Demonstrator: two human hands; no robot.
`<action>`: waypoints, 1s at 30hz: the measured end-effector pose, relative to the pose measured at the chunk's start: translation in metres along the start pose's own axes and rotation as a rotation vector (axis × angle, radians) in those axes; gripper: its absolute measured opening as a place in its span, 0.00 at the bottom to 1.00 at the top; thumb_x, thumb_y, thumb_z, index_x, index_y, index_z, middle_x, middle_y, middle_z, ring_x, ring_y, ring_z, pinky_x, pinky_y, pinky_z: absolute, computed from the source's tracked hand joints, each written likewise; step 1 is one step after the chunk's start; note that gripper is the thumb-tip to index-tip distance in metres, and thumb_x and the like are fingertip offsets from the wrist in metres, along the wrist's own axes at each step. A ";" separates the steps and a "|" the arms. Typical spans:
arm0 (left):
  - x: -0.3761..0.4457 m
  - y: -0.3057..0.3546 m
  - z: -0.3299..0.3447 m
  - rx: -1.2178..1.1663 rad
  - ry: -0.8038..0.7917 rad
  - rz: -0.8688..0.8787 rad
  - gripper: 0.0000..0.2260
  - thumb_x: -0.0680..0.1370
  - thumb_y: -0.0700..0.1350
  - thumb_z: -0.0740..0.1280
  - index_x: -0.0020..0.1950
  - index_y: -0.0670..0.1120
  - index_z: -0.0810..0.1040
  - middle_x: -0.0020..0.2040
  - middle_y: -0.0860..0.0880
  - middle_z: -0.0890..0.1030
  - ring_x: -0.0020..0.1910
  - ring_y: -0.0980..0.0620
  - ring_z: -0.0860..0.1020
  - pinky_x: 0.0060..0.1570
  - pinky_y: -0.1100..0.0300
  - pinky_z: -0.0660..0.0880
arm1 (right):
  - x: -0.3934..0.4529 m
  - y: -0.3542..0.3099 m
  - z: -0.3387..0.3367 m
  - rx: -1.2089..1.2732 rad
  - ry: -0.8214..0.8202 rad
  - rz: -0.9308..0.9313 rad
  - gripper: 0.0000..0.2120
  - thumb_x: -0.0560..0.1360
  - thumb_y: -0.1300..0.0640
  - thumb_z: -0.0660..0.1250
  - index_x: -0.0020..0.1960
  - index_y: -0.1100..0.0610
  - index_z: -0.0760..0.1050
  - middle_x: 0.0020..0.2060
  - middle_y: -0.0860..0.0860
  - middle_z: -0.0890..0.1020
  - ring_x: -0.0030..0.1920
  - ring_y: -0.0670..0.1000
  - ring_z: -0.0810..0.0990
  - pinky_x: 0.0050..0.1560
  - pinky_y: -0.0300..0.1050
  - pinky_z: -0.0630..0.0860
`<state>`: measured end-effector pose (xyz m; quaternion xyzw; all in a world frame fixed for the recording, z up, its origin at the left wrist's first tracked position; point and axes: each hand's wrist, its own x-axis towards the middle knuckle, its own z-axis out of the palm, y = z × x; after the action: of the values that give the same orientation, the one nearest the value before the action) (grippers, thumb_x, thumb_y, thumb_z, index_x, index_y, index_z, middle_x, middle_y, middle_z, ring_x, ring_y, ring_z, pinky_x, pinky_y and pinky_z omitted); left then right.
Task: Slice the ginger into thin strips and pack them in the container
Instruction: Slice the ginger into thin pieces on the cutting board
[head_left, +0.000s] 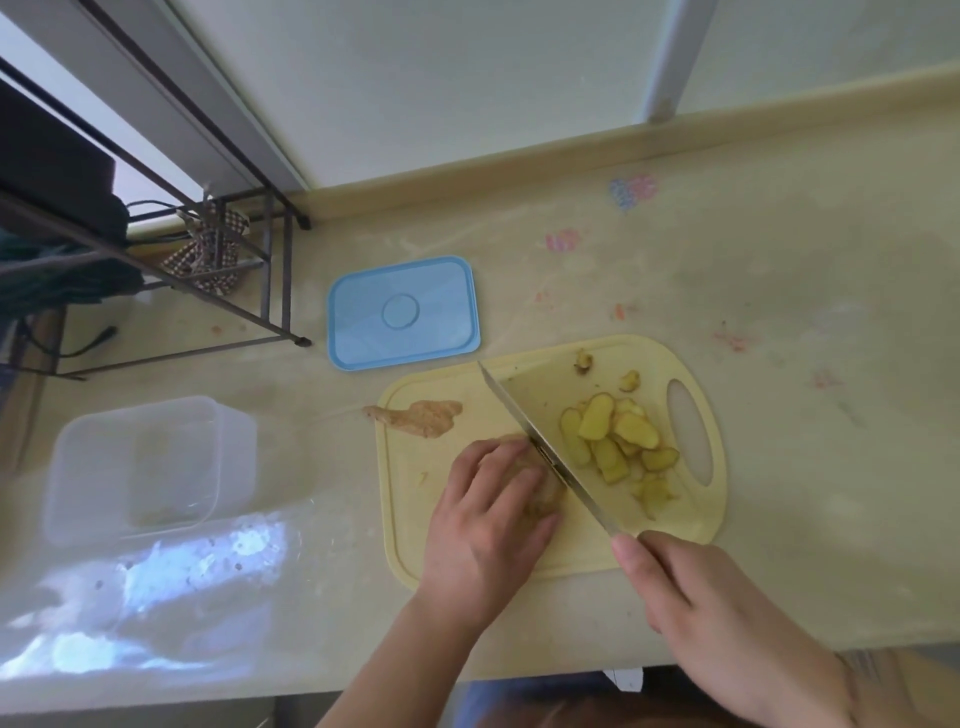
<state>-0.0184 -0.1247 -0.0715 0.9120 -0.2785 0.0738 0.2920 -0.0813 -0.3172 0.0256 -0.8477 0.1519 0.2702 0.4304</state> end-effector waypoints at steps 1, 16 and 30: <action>0.000 0.000 -0.001 0.007 -0.005 0.005 0.13 0.73 0.47 0.77 0.53 0.41 0.84 0.62 0.45 0.80 0.60 0.41 0.76 0.63 0.54 0.72 | -0.002 -0.002 0.001 -0.008 0.007 0.005 0.29 0.71 0.31 0.46 0.34 0.56 0.67 0.27 0.52 0.73 0.28 0.46 0.71 0.35 0.43 0.70; 0.005 -0.003 0.000 0.038 -0.022 0.030 0.10 0.73 0.47 0.76 0.51 0.44 0.84 0.59 0.46 0.80 0.57 0.39 0.75 0.60 0.57 0.72 | -0.013 -0.005 0.007 -0.095 0.065 -0.041 0.27 0.69 0.31 0.40 0.35 0.51 0.65 0.30 0.42 0.77 0.34 0.40 0.73 0.36 0.39 0.68; 0.006 -0.004 -0.003 0.045 -0.041 0.044 0.11 0.74 0.48 0.76 0.53 0.44 0.84 0.61 0.44 0.80 0.57 0.38 0.75 0.61 0.56 0.71 | 0.010 0.008 0.022 -0.076 0.076 -0.095 0.24 0.73 0.34 0.43 0.33 0.50 0.64 0.25 0.46 0.74 0.31 0.45 0.73 0.30 0.39 0.65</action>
<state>-0.0112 -0.1231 -0.0690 0.9133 -0.3025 0.0675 0.2641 -0.0848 -0.3041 0.0039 -0.8794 0.1175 0.2225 0.4040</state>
